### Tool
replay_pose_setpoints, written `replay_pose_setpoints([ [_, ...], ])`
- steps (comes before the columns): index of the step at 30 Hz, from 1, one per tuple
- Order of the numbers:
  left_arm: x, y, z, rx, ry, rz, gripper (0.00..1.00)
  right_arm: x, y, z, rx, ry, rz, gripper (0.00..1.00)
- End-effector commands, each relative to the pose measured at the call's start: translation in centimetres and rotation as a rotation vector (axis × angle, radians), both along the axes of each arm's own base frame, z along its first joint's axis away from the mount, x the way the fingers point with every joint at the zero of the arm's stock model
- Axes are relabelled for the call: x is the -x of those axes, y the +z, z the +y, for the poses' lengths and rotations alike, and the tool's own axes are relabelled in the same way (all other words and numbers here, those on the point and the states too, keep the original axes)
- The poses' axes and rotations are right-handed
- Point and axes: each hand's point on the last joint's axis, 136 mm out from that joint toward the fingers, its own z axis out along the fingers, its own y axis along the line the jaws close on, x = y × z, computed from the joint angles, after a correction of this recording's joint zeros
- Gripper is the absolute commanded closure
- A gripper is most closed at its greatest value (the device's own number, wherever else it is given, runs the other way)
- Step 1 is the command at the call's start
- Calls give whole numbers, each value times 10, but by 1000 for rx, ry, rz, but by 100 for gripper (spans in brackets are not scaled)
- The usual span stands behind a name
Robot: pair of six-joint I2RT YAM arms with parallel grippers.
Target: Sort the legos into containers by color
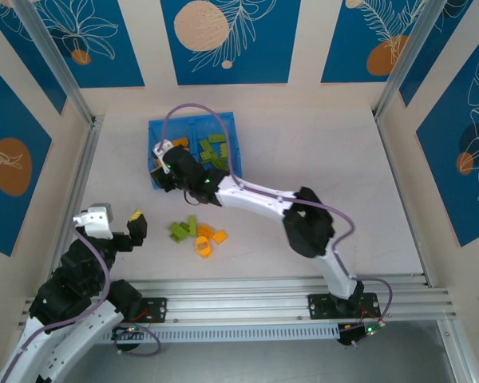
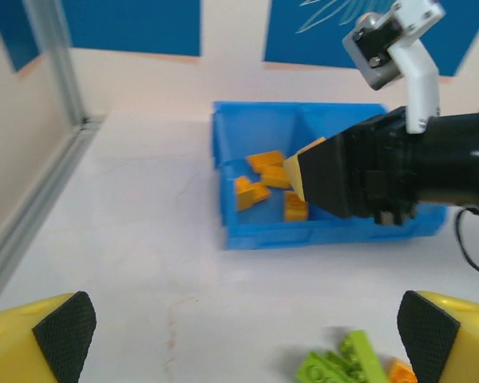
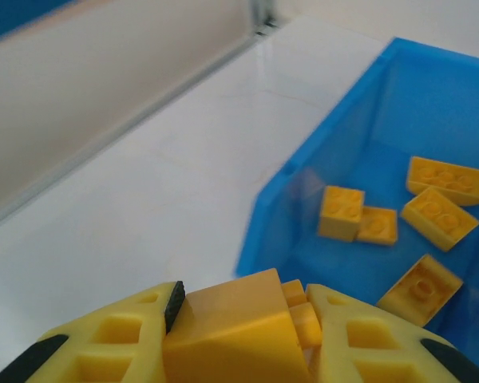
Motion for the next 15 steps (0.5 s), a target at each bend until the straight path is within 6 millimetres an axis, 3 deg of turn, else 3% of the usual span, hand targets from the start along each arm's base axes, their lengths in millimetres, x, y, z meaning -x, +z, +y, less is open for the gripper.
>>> replay_pose_setpoints([
  [1,2,4,19,-7,102,-2,0,-47,-14,-4,101,-84,-54,72],
  [4,2,5,18,-17,99,1,0,-67,-41,9,200,-60,-72,71],
  [6,2,4,17,-21,95,3,0,-77,-45,15,218,-51,-92,68],
  [7,1,5,17,-23,94,3,0,-79,-56,14,234,-48,-79,67],
  [11,0,4,15,-32,86,13,0,-83,-39,14,179,-36,-77,60],
  [15,-2,2,14,-49,83,22,0,-76,-6,11,134,-20,-82,53],
])
